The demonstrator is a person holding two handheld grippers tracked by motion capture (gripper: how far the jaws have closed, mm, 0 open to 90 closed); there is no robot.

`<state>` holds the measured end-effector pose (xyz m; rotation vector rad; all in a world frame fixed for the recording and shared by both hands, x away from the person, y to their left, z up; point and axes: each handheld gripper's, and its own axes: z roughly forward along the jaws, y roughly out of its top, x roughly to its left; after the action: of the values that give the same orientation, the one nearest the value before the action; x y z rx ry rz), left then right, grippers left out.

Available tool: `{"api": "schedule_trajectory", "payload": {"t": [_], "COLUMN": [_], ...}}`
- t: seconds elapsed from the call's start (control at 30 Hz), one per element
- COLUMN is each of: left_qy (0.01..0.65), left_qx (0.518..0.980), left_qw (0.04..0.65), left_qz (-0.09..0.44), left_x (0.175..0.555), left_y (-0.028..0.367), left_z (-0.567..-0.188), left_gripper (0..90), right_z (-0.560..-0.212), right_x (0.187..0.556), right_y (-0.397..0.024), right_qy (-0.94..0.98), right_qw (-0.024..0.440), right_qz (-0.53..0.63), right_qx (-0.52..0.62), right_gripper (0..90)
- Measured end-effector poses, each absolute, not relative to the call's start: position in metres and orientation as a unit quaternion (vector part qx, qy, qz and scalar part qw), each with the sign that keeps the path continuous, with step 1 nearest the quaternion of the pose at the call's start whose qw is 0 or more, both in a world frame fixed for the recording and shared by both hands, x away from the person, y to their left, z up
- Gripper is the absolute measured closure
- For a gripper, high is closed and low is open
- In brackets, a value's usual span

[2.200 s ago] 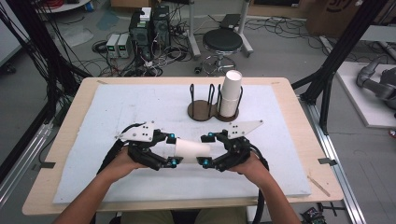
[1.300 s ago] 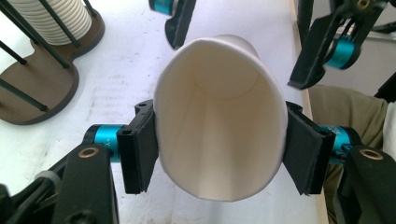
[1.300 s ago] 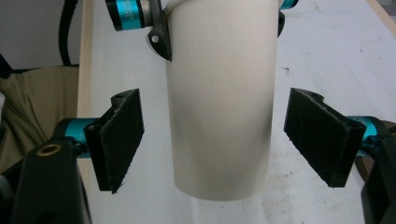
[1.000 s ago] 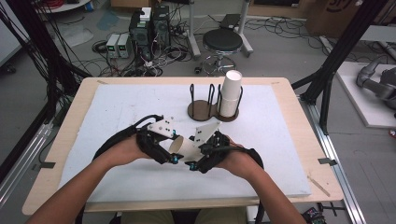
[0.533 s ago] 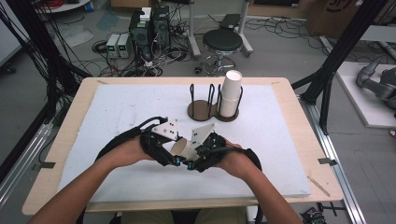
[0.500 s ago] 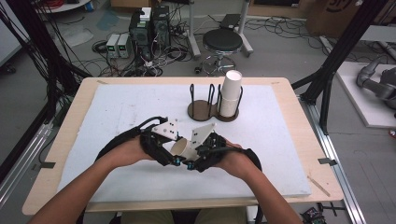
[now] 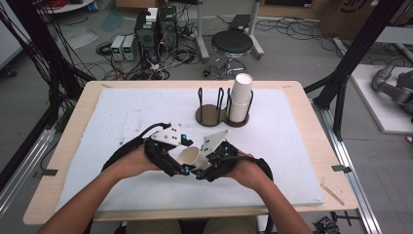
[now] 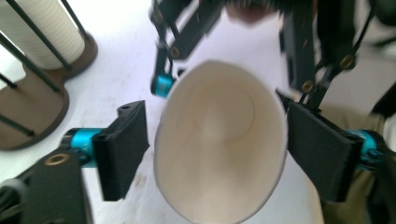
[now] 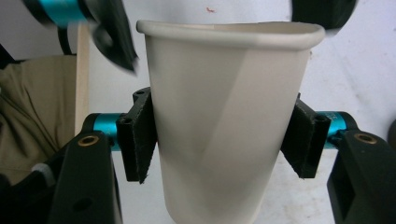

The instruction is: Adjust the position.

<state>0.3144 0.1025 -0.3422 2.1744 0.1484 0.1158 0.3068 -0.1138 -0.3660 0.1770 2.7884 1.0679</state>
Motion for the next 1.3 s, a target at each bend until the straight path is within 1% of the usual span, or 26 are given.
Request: {"api": "schedule_trajectory", "payload": {"t": [0.07, 0.2, 0.27, 0.37, 0.6, 0.77, 1.0, 1.3], "left_qy": [0.070, 0.090, 0.109, 0.133, 0.193, 0.233, 0.262, 0.279], "left_qx": [0.871, 0.844, 0.821, 0.799, 0.760, 0.736, 0.715, 0.705], "left_qw": [0.484, 0.527, 0.558, 0.583, 0.610, 0.621, 0.628, 0.626], "left_qz": [0.045, 0.046, 0.050, 0.062, 0.112, 0.135, 0.161, 0.179], "left_x": [0.314, 0.314, 0.312, 0.312, 0.310, 0.306, 0.302, 0.301], "left_y": [0.108, 0.122, 0.131, 0.145, 0.176, 0.197, 0.217, 0.230], "left_z": [-0.346, -0.351, -0.354, -0.359, -0.376, -0.391, -0.403, -0.412], "left_gripper": [18.2, 17.9, 17.6, 17.5, 17.4, 17.5, 17.5, 17.6], "right_z": [-0.369, -0.371, -0.372, -0.376, -0.387, -0.392, -0.391, -0.393], "right_x": [0.308, 0.311, 0.311, 0.312, 0.310, 0.308, 0.302, 0.294], "right_y": [-0.118, -0.129, -0.134, -0.143, -0.168, -0.186, -0.209, -0.238], "right_qy": [0.925, 0.915, 0.911, 0.904, 0.874, 0.850, 0.820, 0.788], "right_qw": [0.065, 0.054, 0.056, 0.059, 0.082, 0.113, 0.155, 0.191], "right_qz": [0.368, 0.393, 0.400, 0.413, 0.458, 0.486, 0.515, 0.535], "right_qx": [0.064, 0.076, 0.084, 0.094, 0.140, 0.169, 0.196, 0.236], "right_gripper": [36.3, 36.4, 36.4, 36.3, 35.9, 35.6, 35.6, 35.6]}}
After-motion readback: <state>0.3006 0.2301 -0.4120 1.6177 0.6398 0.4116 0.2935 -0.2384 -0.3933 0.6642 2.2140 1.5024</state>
